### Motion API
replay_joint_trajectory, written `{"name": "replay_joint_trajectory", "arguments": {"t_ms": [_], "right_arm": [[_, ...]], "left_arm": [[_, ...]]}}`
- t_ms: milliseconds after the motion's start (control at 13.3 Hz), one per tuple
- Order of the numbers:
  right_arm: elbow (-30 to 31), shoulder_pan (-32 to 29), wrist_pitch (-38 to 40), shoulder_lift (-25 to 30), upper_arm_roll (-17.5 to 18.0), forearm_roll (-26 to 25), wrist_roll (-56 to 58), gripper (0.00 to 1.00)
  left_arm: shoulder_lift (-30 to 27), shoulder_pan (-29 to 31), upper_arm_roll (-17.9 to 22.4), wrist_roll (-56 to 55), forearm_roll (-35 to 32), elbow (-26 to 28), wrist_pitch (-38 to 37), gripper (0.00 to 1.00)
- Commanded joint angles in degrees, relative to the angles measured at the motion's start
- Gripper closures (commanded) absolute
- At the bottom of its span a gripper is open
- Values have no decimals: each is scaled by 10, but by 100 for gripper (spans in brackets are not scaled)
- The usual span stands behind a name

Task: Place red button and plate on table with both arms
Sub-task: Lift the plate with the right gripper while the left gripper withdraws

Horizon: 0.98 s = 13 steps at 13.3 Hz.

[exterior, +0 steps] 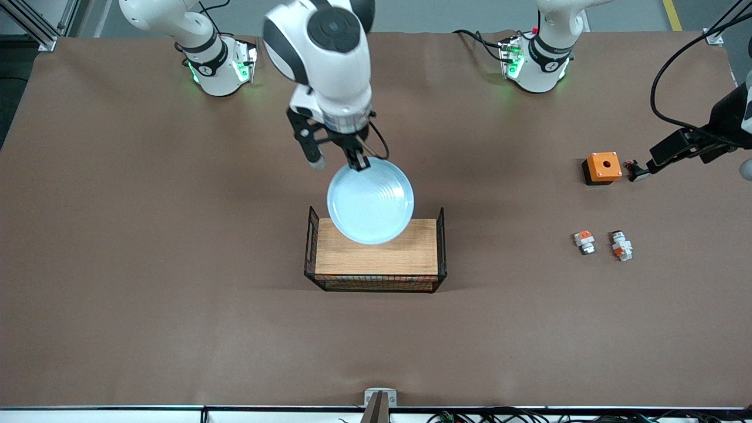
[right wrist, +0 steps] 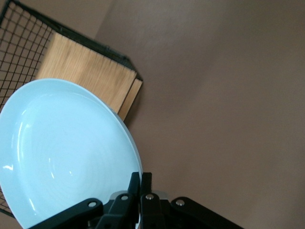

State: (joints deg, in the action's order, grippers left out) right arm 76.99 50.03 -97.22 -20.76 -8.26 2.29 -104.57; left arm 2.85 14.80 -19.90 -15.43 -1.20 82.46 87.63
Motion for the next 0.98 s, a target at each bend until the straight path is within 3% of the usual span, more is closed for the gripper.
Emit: {"name": "replay_joint_trajectory", "arguments": {"t_ms": [0, 75, 302, 603, 905], "right_arm": [[16, -47, 55, 54, 2, 17, 99, 100], [16, -66, 83, 65, 2, 17, 150, 100], [16, -132, 140, 88, 1, 11, 309, 100], [23, -261, 162, 97, 1, 12, 564, 100], [58, -390, 121, 89, 1, 11, 853, 100]], "left_arm": [[-32, -68, 58, -1, -2, 2, -47, 0], [-40, -105, 99, 3, 3, 4, -55, 0], [-81, -170, 157, 6, 5, 60, -48, 0], [-108, -188, 164, 6, 11, 85, -34, 0], [-102, -187, 160, 10, 29, 90, -36, 0]]}}
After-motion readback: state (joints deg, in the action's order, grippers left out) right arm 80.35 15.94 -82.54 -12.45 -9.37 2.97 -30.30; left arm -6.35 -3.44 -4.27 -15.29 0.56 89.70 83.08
